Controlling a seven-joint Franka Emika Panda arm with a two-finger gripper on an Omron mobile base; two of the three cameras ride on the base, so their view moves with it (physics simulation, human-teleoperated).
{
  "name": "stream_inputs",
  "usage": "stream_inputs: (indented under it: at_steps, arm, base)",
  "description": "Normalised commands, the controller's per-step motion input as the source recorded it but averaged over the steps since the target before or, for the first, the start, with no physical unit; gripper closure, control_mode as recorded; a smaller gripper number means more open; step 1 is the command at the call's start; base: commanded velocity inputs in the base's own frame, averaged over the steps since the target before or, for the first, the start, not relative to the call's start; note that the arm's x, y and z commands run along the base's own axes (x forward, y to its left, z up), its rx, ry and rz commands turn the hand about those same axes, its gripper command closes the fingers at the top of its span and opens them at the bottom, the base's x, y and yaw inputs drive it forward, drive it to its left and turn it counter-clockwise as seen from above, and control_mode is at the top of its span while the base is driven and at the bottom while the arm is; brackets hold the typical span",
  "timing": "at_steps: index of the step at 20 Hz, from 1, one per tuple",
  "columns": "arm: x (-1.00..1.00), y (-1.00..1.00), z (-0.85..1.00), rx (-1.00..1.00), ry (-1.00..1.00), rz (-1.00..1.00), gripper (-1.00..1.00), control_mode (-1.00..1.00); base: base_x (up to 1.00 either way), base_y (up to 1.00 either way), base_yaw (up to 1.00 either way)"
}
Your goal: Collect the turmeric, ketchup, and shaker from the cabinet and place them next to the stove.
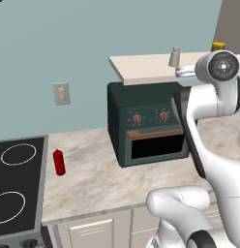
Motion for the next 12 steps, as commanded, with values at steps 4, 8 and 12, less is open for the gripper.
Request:
stream_inputs:
  at_steps: [4, 8, 12]
  arm:
    - [0.19, 0.02, 0.02, 0.04, 0.0, 0.08, -1.0, -1.0]
    - [0.29, -0.11, 0.0, 0.12, 0.0, 0.09, -1.0, -1.0]
    - [0.35, -0.06, 0.0, 0.13, 0.0, 0.07, -1.0, -1.0]
  base:
    - [0.0, 0.0, 0.0]
    - [0.0, 0.0, 0.0]
    - [0.0, 0.0, 0.0]
